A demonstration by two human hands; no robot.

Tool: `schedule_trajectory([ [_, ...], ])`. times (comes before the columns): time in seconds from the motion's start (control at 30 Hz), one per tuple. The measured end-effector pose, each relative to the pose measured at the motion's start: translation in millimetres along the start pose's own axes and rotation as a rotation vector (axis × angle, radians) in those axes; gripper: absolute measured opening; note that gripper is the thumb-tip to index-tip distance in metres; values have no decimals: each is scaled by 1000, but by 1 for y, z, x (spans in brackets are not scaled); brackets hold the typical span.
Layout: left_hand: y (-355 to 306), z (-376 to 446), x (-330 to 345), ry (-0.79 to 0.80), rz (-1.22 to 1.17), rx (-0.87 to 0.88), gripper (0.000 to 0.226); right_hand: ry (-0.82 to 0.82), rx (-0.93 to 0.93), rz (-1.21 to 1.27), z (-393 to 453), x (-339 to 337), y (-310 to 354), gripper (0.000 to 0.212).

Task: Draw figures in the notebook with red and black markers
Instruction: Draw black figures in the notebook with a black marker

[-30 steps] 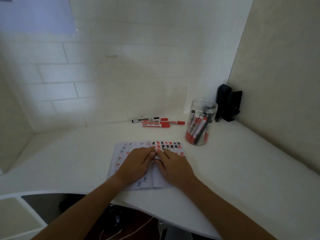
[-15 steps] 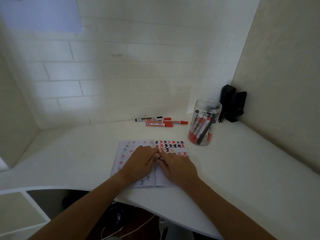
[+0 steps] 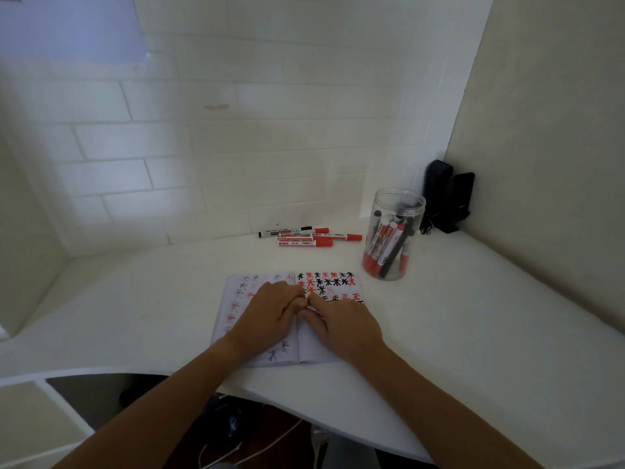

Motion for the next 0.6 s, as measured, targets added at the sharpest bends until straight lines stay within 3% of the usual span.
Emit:
schedule_trajectory([
  [0.07,2,1,-2,-32,-46,-33,32,21,45,-10,-1,-1,-7,53],
  [0.23,16,6,1,-117,-51,-171,9,56,206,71,-3,-5,-19,42],
  [0.37,25,6,4,-145,0,-276,19,60,247,127,-4,-3,-25,44],
  [0.6,33,34,10,-97,62,-327,9,82,249,169,-5,3,-30,43],
])
Point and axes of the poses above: each hand's wrist, its own z-axis towards the middle knuckle, its own x-axis out of the palm, y = z × x, the point moved 3 cm from there along z, towards the middle knuckle, and after that the axes turned 11 degrees about -x, right-handed, at the moved point
